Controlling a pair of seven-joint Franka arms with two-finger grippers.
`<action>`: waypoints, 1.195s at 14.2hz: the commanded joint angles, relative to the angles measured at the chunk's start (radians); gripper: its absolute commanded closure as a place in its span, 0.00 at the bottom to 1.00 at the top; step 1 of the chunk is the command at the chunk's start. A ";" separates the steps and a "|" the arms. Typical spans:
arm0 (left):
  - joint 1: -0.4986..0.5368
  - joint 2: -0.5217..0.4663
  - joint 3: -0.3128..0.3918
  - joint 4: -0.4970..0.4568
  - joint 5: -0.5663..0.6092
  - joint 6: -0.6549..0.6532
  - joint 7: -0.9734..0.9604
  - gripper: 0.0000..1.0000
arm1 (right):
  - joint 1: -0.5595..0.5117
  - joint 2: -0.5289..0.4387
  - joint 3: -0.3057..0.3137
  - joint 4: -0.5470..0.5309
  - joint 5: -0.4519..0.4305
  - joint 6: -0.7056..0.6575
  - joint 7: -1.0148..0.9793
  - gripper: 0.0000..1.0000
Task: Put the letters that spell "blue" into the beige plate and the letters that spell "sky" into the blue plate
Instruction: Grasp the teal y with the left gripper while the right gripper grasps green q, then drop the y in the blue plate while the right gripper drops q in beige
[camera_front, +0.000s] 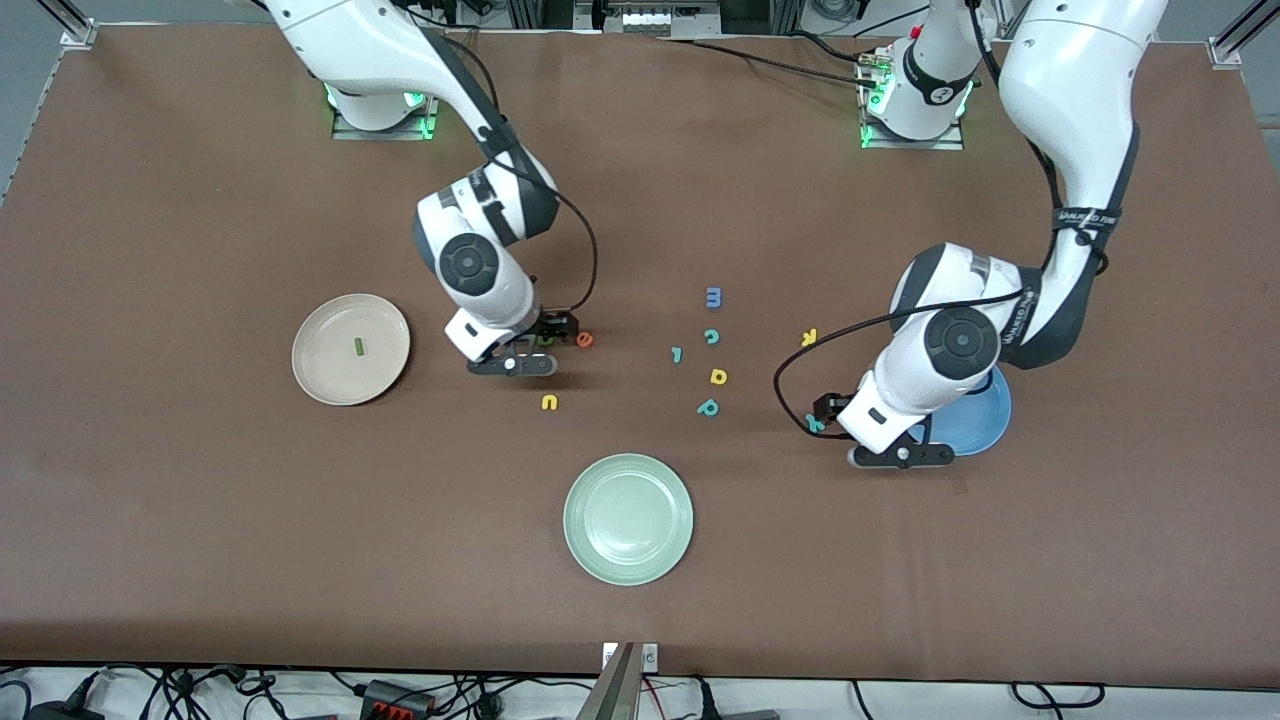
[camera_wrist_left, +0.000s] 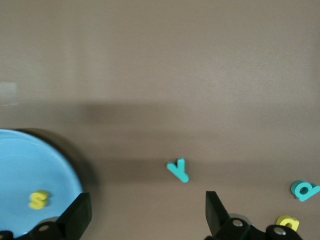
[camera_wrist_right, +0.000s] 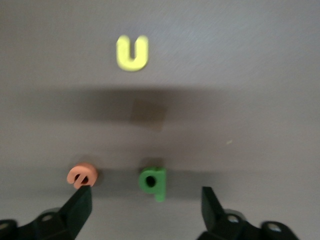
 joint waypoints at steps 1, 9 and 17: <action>-0.035 0.105 -0.005 0.109 -0.002 -0.015 -0.012 0.00 | 0.007 0.019 -0.011 0.006 0.003 0.006 0.012 0.31; -0.023 0.162 0.004 0.090 0.013 0.006 0.002 0.00 | 0.015 0.036 -0.011 0.012 -0.006 0.006 0.009 0.57; -0.028 0.194 0.004 0.060 0.013 0.058 -0.009 0.33 | 0.009 0.043 -0.012 0.031 -0.006 0.003 -0.006 0.82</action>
